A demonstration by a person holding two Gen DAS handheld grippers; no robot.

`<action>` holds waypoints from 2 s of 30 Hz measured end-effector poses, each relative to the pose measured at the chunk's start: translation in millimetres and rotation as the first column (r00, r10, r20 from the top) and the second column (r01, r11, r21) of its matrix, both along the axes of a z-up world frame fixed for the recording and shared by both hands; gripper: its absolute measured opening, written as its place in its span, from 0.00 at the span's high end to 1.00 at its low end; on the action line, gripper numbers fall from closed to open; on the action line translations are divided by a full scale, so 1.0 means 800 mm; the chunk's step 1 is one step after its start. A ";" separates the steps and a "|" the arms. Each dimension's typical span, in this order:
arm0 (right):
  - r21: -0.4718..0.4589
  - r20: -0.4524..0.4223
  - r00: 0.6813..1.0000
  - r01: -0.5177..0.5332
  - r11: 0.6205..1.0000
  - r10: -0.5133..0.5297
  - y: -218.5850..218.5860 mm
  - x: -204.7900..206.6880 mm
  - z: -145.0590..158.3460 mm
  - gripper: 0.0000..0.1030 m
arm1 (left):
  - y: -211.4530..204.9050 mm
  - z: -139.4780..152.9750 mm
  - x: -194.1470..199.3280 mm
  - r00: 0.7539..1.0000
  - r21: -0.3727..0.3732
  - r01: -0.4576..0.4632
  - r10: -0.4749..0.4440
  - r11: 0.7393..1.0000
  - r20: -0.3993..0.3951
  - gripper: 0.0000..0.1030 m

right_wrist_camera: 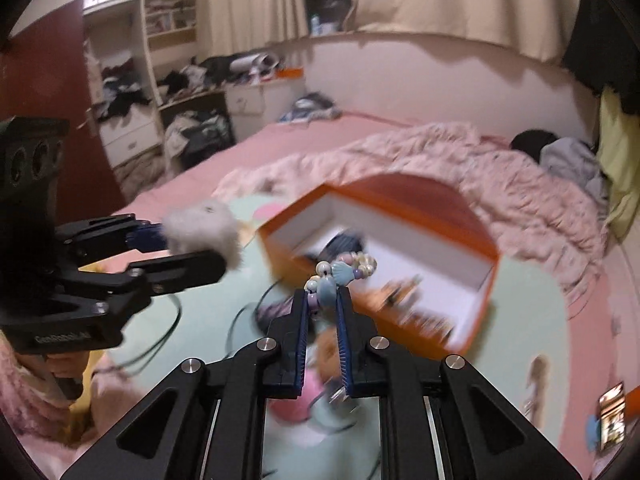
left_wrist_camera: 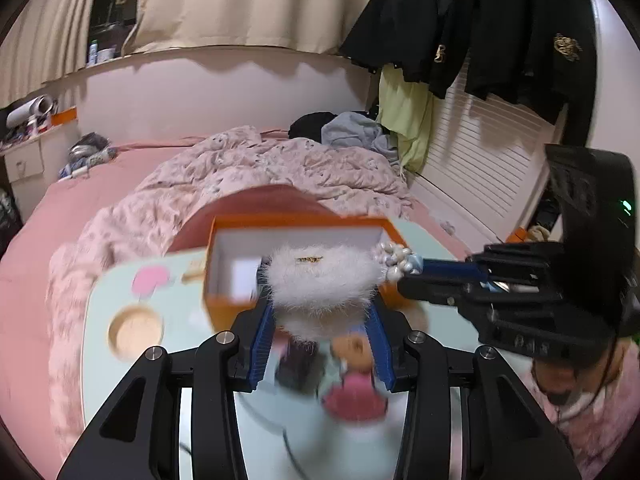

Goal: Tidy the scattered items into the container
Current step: 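Drop the white pompom and bead bracelet into the box, open both grippers, then withdraw both open grippers from the box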

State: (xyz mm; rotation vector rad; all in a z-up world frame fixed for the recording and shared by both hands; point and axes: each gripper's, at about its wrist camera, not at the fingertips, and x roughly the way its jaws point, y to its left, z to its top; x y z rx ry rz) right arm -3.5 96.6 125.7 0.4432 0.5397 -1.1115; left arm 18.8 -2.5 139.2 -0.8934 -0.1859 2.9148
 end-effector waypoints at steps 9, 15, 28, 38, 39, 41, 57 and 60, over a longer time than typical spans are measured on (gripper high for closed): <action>0.100 -0.001 0.976 0.217 0.971 -0.218 -0.082 -0.042 -0.044 0.58 | -0.021 -0.059 -0.141 0.963 0.030 -0.095 0.084 0.995 0.257 0.35; 0.082 0.060 0.966 0.245 0.966 -0.250 -0.063 -0.069 -0.039 0.58 | -0.044 -0.066 -0.110 0.968 0.114 -0.128 0.100 0.985 0.228 0.35; 0.038 -0.090 0.968 0.238 0.970 -0.234 0.065 -0.036 -0.068 0.29 | 0.002 -0.059 0.038 0.986 -0.019 -0.085 0.087 0.996 0.141 0.20; 0.158 -0.176 0.937 0.329 0.931 -0.301 0.062 -0.034 -0.155 0.03 | 0.010 -0.164 0.037 0.929 -0.138 -0.169 0.204 0.976 0.307 0.11; 0.169 -0.160 0.938 0.332 0.928 -0.306 0.062 -0.036 -0.159 0.00 | 0.011 -0.167 0.035 0.928 -0.136 -0.166 0.201 0.977 0.315 0.02; 0.173 -0.153 0.940 0.328 0.929 -0.304 0.062 -0.040 -0.161 0.00 | 0.012 -0.170 0.035 0.929 -0.140 -0.163 0.200 0.977 0.313 0.00; 0.163 -0.151 0.943 0.320 0.933 -0.297 0.064 -0.038 -0.158 0.00 | 0.010 -0.171 0.035 0.930 -0.138 -0.169 0.204 0.976 0.306 0.00; 0.162 -0.151 0.943 0.320 0.933 -0.297 0.063 -0.036 -0.159 0.00 | 0.009 -0.171 0.035 0.930 -0.139 -0.169 0.204 0.976 0.305 0.00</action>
